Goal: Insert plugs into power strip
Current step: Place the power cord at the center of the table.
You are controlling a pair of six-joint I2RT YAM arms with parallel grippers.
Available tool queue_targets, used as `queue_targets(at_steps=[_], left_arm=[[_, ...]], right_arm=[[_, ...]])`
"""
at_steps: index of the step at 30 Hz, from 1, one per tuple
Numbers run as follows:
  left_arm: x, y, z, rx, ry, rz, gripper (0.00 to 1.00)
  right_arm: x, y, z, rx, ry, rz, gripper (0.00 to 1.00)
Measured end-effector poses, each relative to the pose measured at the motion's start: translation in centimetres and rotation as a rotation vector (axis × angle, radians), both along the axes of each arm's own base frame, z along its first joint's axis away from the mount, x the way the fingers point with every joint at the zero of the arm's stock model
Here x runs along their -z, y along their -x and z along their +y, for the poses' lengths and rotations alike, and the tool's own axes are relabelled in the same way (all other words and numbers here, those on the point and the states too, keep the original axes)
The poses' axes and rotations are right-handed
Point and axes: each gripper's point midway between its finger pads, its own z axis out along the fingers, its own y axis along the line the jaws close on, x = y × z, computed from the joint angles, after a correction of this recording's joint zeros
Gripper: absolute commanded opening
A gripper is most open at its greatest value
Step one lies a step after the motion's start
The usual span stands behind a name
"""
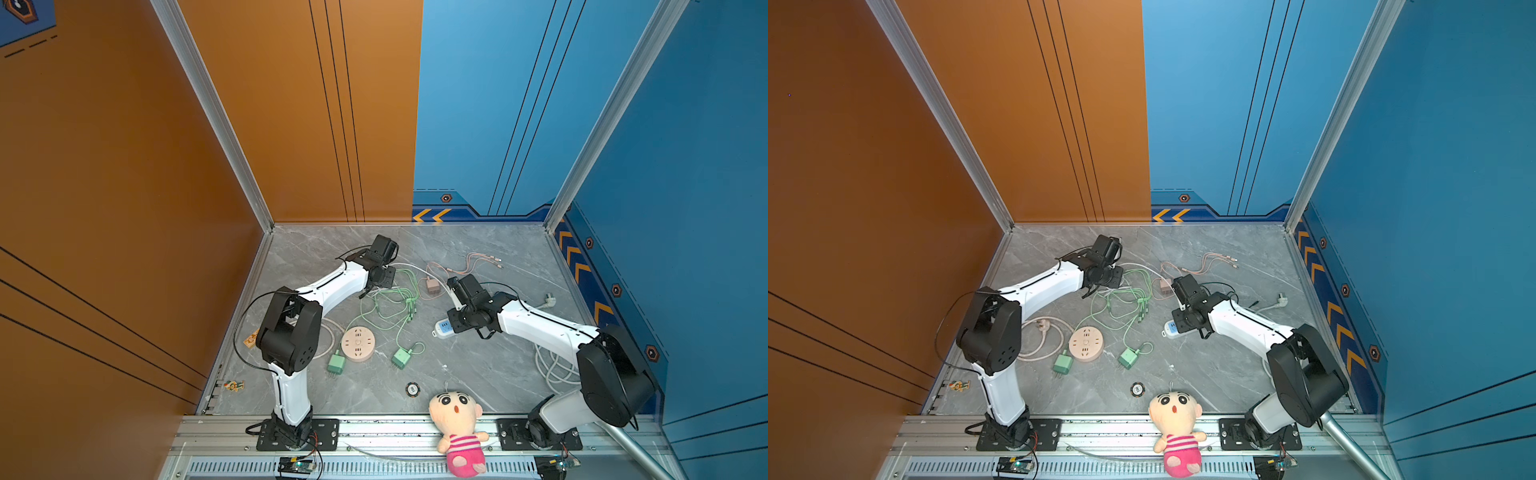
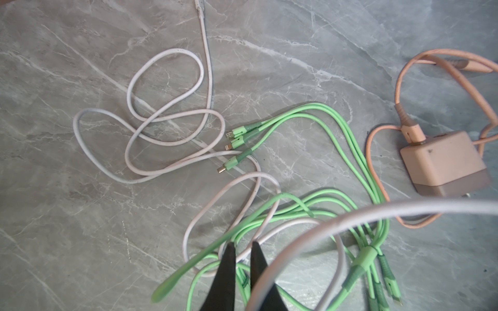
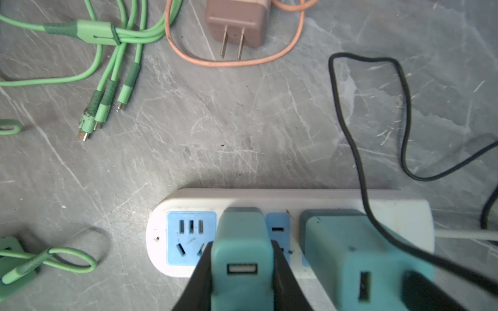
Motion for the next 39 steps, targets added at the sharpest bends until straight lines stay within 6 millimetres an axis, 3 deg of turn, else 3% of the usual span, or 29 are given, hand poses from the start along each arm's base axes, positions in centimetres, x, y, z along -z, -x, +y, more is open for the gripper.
queue_targets(at_steps=[2,7,9,10,14,19,22,25,28,31,35,39], left_arm=[[0.0,0.0,0.0,0.001,0.000,0.000,0.21],[-0.2,0.1,-0.2,0.012,0.008,-0.001,0.50],[-0.5,0.2,-0.6,0.026,0.013,-0.004,0.68],[-0.6,0.3,-0.7,0.035,0.015,-0.005,0.72],[-2.0,0.9,-1.7,0.079,0.040,-0.024,0.76],[-6.1,3.2,-2.6,0.137,0.075,-0.101,0.79],[-9.1,6.6,-4.9,0.286,0.130,-0.151,0.81],[-10.6,11.4,-8.5,0.509,0.213,-0.146,0.81],[-9.2,14.8,-11.2,0.650,0.269,-0.102,0.82],[-5.0,16.4,-12.3,0.687,0.282,-0.022,0.84],[-0.4,17.0,-13.9,0.695,0.271,0.040,0.84],[1.9,16.5,-15.9,0.710,0.275,0.030,0.84]], right_arm=[[0.0,0.0,0.0,0.002,-0.002,0.000,0.00],[0.0,0.0,0.2,0.011,-0.005,-0.005,0.00],[0.0,0.0,0.2,0.016,-0.005,-0.009,0.00],[0.0,0.0,0.3,0.017,-0.006,-0.011,0.00],[0.0,0.0,0.3,0.023,-0.004,-0.013,0.00],[0.1,-0.1,0.2,0.030,-0.004,-0.013,0.00],[0.1,-0.3,0.3,0.043,-0.010,-0.021,0.00],[0.1,-0.6,0.5,0.054,-0.020,-0.027,0.00],[0.1,-0.7,0.6,0.069,-0.031,-0.035,0.00],[0.1,-0.8,0.7,0.077,-0.036,-0.040,0.00],[0.1,-0.9,0.8,0.093,-0.041,-0.048,0.00],[0.1,-1.1,0.8,0.114,-0.041,-0.060,0.00]])
